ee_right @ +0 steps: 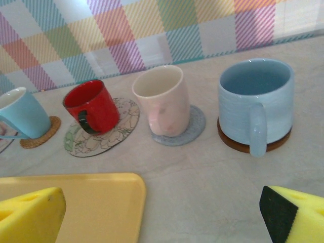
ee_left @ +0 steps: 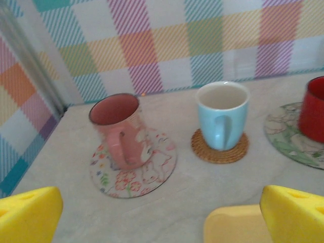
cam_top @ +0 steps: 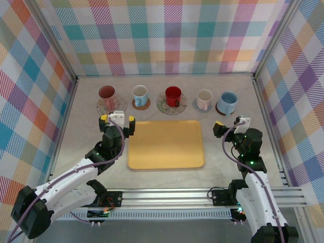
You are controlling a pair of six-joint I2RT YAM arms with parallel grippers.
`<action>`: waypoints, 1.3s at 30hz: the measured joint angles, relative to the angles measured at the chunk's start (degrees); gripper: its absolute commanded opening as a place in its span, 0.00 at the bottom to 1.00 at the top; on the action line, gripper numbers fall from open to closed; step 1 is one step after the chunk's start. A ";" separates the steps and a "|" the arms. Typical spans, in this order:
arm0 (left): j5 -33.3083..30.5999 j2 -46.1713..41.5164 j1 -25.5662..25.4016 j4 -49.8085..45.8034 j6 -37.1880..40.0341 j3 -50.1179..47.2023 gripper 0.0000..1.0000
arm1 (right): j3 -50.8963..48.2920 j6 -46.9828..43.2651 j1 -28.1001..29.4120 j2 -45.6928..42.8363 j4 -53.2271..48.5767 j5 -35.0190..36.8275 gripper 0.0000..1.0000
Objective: Place the cup by the coaster
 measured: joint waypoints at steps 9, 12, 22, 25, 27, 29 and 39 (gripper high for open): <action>-0.66 2.16 6.88 2.75 -3.43 -7.56 1.00 | -7.76 0.13 0.00 3.04 10.19 5.77 0.99; -0.63 4.90 8.87 5.14 -3.19 -7.93 1.00 | -8.79 -0.13 0.00 5.66 13.09 6.60 0.99; 1.64 11.08 13.18 13.51 -2.54 -10.58 1.00 | -8.85 -3.02 0.04 12.63 20.09 7.30 0.99; 3.72 13.55 15.43 15.65 -1.81 -10.78 1.00 | -8.85 -4.59 0.04 14.47 21.77 7.54 0.99; 4.79 15.30 16.48 17.25 -1.60 -10.78 1.00 | -8.85 -5.22 0.04 16.09 23.04 7.89 0.99; 5.55 16.48 17.03 18.58 -1.62 -10.78 1.00 | -8.85 -5.53 0.04 17.66 24.11 7.98 0.99; 9.49 22.34 19.19 26.27 -1.86 -10.78 1.00 | -8.17 -6.36 0.04 28.13 32.04 8.33 0.99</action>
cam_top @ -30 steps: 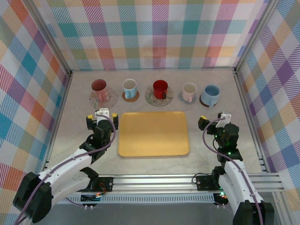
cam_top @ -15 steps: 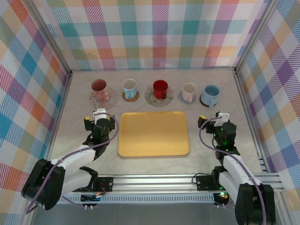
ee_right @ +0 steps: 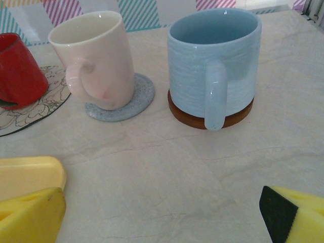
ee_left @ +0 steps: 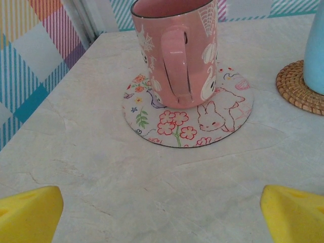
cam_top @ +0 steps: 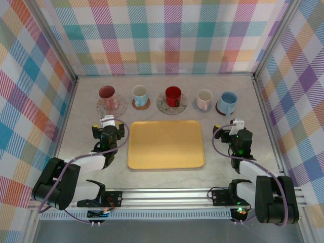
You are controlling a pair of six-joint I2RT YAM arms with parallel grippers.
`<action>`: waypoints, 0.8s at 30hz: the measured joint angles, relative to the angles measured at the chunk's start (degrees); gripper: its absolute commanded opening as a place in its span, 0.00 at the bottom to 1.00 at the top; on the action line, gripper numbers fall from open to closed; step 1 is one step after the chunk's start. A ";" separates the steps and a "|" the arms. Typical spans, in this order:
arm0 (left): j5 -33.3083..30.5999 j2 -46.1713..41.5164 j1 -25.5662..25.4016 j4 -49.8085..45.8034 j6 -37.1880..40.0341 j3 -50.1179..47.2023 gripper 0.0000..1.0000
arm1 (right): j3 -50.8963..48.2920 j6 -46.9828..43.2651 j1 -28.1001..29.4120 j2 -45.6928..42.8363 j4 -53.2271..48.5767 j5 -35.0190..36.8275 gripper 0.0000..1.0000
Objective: Place the cup by the coaster
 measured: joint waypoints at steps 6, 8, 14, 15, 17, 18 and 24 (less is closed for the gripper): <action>2.40 4.07 2.03 3.78 -0.15 0.39 1.00 | 1.51 0.02 0.00 4.79 4.00 -0.22 0.99; 2.84 5.14 2.38 4.13 -0.13 0.94 1.00 | 1.90 0.00 0.00 6.12 5.29 -0.22 0.99; 4.37 7.32 3.78 7.19 -0.09 1.73 1.00 | 3.89 -0.02 0.00 9.64 6.86 -0.66 0.99; 4.50 8.24 4.09 8.41 -0.09 1.73 1.00 | 4.33 -0.11 0.00 10.14 7.15 -0.68 0.99; 5.31 10.40 4.79 10.88 0.07 1.68 1.00 | 4.98 -0.31 0.00 11.13 8.20 -0.70 0.99; 5.88 11.28 5.18 11.80 0.07 1.66 1.00 | 5.22 -0.46 0.00 11.80 8.85 -0.79 0.99; 8.90 12.11 6.86 14.53 0.00 1.49 1.00 | 5.95 -1.53 0.00 16.37 11.28 -1.11 0.99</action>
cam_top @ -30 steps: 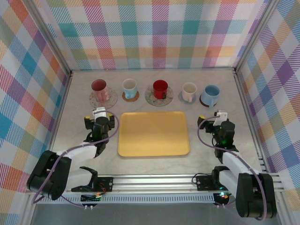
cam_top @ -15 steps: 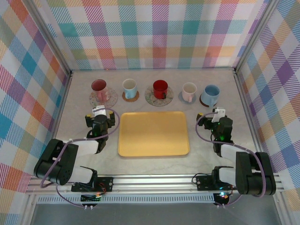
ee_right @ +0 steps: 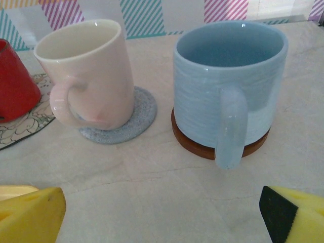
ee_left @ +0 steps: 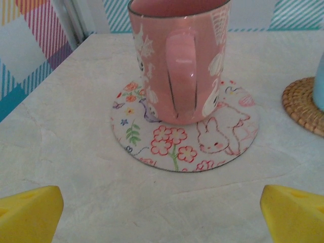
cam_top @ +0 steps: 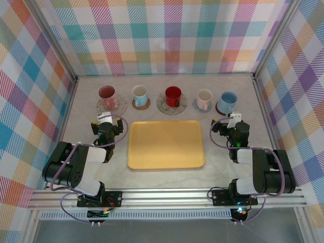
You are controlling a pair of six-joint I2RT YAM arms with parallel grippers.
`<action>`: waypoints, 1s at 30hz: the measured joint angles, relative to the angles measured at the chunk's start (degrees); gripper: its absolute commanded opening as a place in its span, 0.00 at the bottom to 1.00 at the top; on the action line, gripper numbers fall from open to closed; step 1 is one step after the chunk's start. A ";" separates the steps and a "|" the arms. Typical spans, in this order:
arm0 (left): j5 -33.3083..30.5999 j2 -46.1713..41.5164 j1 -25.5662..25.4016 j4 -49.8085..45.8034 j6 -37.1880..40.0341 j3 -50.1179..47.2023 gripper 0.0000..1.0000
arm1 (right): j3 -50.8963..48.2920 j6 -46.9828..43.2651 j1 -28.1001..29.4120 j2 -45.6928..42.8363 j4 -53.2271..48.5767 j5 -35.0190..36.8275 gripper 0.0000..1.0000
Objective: Place the cup by the coaster
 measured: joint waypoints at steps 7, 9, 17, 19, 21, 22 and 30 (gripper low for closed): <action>2.99 1.14 0.55 1.90 -0.15 -0.31 1.00 | 2.29 -0.50 0.00 5.60 1.79 -1.31 0.99; 3.39 1.29 0.55 1.95 -0.15 -0.31 1.00 | 2.58 -0.70 0.00 6.80 2.43 -1.55 0.99; 4.42 2.47 0.55 2.27 -0.13 -0.31 1.00 | 4.90 -1.49 0.00 7.76 1.49 -2.58 0.99; 4.42 3.19 0.55 2.84 -0.13 -0.31 1.00 | 5.86 -1.49 0.00 7.76 0.70 -2.58 0.99; 4.42 4.11 0.55 3.61 -0.13 -0.31 1.00 | 6.64 -1.46 0.00 7.76 -0.13 -2.56 0.99; 4.42 4.44 0.55 3.67 -0.13 -0.31 1.00 | 6.84 -1.49 0.00 7.76 -0.28 -2.56 0.99; 4.39 4.83 0.55 3.23 -0.15 -0.04 1.00 | 7.02 -1.49 0.00 7.76 -1.55 -2.56 0.99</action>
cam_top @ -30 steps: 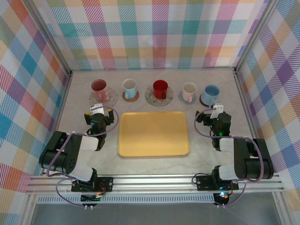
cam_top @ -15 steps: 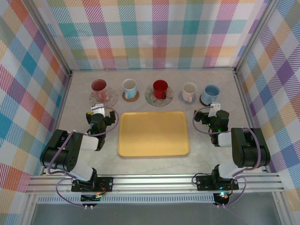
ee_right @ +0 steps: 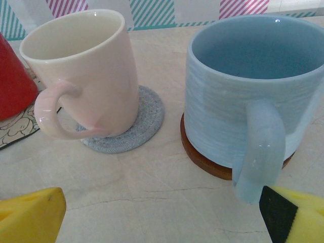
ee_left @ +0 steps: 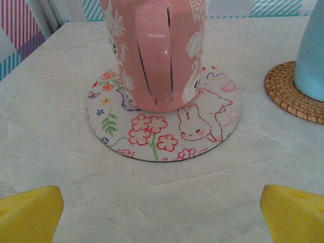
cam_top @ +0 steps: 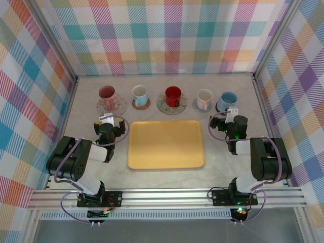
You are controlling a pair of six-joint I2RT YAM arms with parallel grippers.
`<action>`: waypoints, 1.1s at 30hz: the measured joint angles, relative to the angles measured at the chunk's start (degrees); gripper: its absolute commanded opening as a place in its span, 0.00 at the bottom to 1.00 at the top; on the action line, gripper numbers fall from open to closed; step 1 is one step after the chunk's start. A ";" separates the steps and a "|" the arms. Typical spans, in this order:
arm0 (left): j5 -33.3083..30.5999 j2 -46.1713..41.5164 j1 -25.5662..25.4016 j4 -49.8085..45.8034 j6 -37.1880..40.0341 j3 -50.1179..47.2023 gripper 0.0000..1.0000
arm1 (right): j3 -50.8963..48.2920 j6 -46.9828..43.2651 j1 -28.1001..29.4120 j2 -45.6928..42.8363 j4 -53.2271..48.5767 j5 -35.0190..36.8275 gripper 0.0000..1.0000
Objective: Place the cup by the coaster
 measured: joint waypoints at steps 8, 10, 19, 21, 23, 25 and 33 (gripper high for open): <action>1.14 0.00 1.79 -2.43 -1.16 2.27 1.00 | 0.00 0.00 0.00 0.00 -0.04 0.02 0.99; 1.57 0.02 2.25 -3.19 -1.49 2.56 1.00 | 0.00 0.00 0.00 0.00 -0.04 0.02 0.99; 1.99 0.02 2.51 -4.39 -1.92 2.56 1.00 | 0.00 0.00 0.02 0.00 -0.07 0.02 0.99; 2.01 0.02 2.51 -4.52 -2.01 2.56 1.00 | 0.00 0.02 0.04 0.00 -0.07 0.02 0.99; 2.01 0.02 2.51 -4.55 -2.16 2.56 1.00 | 0.00 0.00 0.04 0.00 -0.07 0.02 0.99; 2.01 0.02 2.51 -4.52 -2.19 2.56 1.00 | 0.00 0.02 0.04 0.00 -0.07 0.02 0.99; 2.01 0.02 2.51 -4.52 -2.36 2.56 1.00 | 0.00 0.02 0.04 0.00 -0.07 0.02 0.99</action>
